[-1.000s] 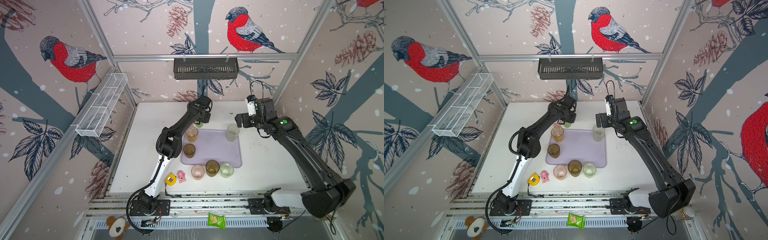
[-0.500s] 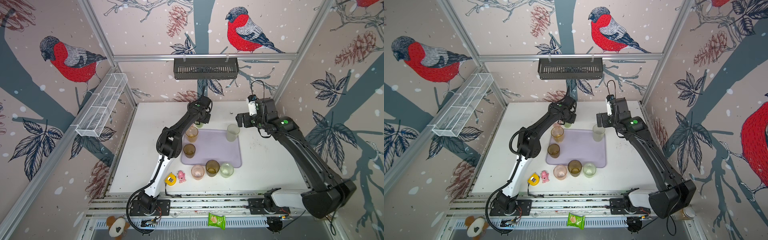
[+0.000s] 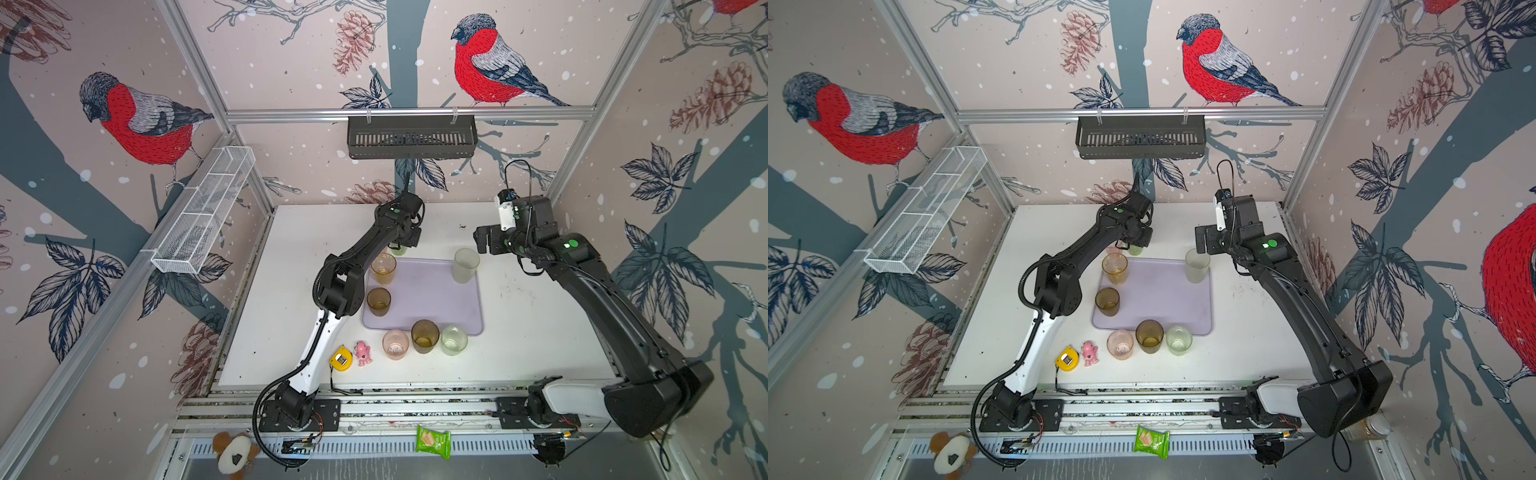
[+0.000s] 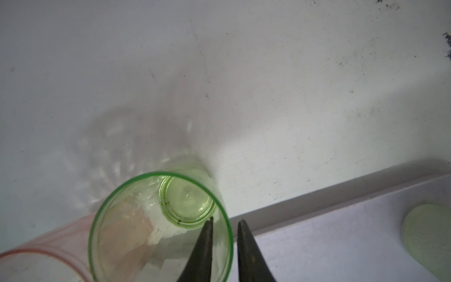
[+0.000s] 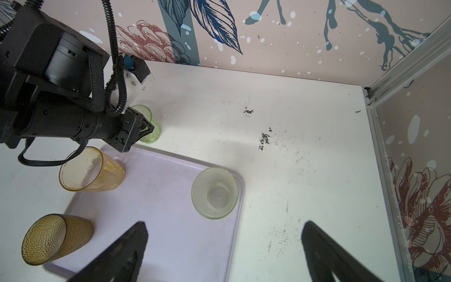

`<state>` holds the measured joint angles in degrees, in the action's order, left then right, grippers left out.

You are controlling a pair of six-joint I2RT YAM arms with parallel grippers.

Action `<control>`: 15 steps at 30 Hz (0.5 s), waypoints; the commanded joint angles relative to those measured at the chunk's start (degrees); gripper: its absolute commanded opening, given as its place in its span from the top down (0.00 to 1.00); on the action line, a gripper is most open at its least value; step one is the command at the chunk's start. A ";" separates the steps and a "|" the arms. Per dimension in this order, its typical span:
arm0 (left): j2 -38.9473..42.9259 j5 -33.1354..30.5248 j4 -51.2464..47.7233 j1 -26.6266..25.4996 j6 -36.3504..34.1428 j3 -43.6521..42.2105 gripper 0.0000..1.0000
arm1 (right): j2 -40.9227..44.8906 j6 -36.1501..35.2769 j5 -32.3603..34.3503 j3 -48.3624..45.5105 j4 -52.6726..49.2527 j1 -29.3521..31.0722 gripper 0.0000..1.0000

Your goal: Place the glasses into the tray

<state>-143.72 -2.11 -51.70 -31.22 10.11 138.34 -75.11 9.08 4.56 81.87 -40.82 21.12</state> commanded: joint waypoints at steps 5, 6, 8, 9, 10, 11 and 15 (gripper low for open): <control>0.54 -0.88 -0.27 0.06 -0.66 -0.05 0.81 | 0.52 -0.29 0.63 -0.04 1.41 -0.29 0.00; 0.63 -0.87 -0.25 0.09 -0.67 -0.18 0.81 | 0.61 -0.35 0.58 -0.04 1.45 -0.34 0.00; 0.72 -0.80 -0.29 0.06 -0.70 -0.18 0.81 | 0.61 -0.32 0.61 -0.05 1.44 -0.44 0.00; 0.72 -0.83 -0.24 0.07 -0.70 -0.18 0.82 | 0.65 -0.32 0.57 -0.12 1.44 -0.46 0.00; 0.79 -0.70 -0.24 0.02 -0.62 -0.18 0.82 | 0.67 -0.30 0.58 -0.13 1.44 -0.39 0.00; 0.81 -0.64 -0.33 0.07 -0.62 -0.18 0.82 | 0.65 -0.29 0.62 -0.13 1.45 -0.46 0.00; 0.88 -0.61 -0.50 0.07 -0.52 -0.22 0.83 | 0.80 -0.22 0.68 -0.21 1.44 -0.55 0.00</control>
<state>-143.68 -2.09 -51.75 -31.22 10.11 138.19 -74.70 9.02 4.58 81.73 -40.66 20.56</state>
